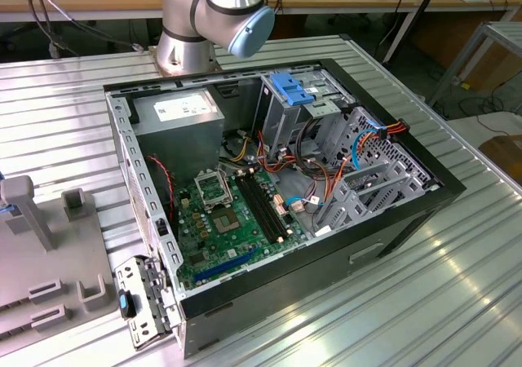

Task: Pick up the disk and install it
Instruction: 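Pick up the disk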

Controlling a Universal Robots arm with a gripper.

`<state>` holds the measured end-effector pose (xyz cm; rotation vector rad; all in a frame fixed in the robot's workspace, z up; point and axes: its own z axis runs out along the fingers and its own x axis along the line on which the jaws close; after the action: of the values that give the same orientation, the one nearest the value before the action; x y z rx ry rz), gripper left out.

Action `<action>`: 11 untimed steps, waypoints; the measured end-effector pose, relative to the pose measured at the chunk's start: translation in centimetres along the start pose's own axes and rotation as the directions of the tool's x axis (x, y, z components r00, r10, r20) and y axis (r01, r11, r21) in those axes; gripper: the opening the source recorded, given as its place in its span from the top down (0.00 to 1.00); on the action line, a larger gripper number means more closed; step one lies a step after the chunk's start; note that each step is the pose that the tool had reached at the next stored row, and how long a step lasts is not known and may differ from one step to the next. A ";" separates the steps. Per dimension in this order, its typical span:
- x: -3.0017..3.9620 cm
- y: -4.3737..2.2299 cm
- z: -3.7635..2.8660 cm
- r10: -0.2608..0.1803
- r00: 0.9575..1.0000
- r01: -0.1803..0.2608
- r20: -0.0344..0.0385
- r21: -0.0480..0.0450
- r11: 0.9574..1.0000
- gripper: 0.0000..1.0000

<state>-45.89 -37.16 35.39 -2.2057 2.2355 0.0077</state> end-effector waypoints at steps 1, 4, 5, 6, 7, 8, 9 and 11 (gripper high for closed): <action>0.00 0.00 0.00 0.000 1.000 0.000 0.000 0.000 1.000 0.63; 0.00 -0.01 -0.18 0.000 1.000 0.000 0.000 0.000 1.000 0.63; 0.00 0.00 -0.29 0.000 1.000 0.000 0.000 0.000 1.000 0.63; 0.00 0.00 -0.46 0.000 1.000 0.000 0.000 0.000 1.000 0.63; -0.01 0.00 -0.68 0.000 1.000 0.000 0.000 0.000 1.000 0.63; -0.01 0.00 -0.85 0.000 1.000 0.000 0.001 0.000 1.000 0.63; -0.01 0.00 -0.98 0.000 1.000 0.000 0.001 0.000 1.000 0.63; -0.01 0.00 -1.33 0.000 1.000 0.000 0.001 0.000 1.000 0.63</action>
<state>-45.89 -37.16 36.72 -2.2052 2.2352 0.0081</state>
